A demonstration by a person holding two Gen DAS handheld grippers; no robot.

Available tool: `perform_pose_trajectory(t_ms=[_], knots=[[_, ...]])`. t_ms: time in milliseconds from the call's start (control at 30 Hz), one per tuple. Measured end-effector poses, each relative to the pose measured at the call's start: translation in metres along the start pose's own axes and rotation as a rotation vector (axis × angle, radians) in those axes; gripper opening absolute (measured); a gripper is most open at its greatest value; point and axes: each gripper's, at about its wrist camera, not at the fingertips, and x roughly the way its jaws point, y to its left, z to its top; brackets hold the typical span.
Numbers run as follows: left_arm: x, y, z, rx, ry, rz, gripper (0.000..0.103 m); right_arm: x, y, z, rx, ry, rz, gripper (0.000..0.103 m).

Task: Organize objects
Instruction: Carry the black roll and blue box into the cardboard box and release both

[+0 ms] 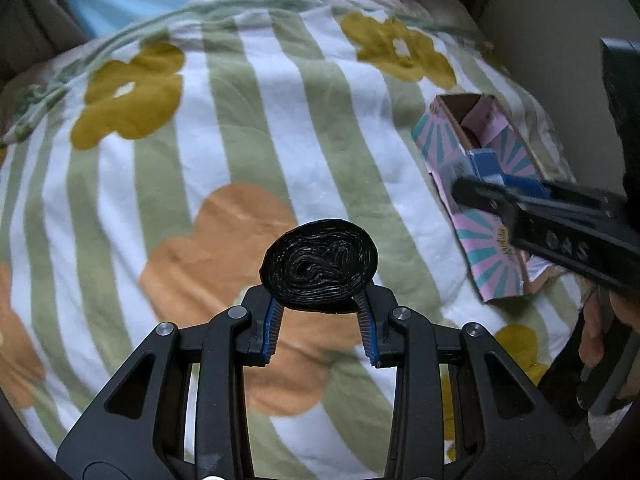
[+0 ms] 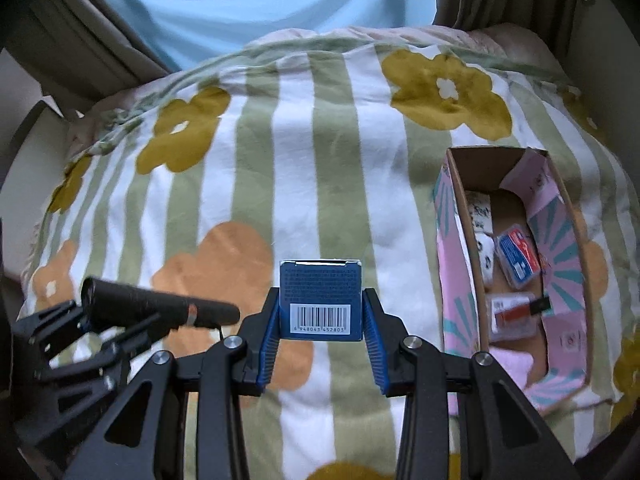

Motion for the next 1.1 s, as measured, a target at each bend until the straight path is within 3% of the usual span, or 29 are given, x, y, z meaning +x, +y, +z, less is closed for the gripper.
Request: perform_pose_trajectory(t_ms=[300,667,1100], knots=[[-0.063,-0.010,-0.026,-0.072,-0.049,0.039,0.030,-0.055,0.001,-0.043,-0.037,-0.003,0.040,0.035],[-0.090,-0.043,-0.045,-0.171,-0.082,0.075,0.030,-0.080,-0.023,-0.059,-0.110,-0.023,0.090,0.035],[-0.087,-0.125,-0.004,-0.097,-0.120,0.042,0.030,-0.102,-0.115,-0.061,-0.023,-0.055,0.029,0.035]])
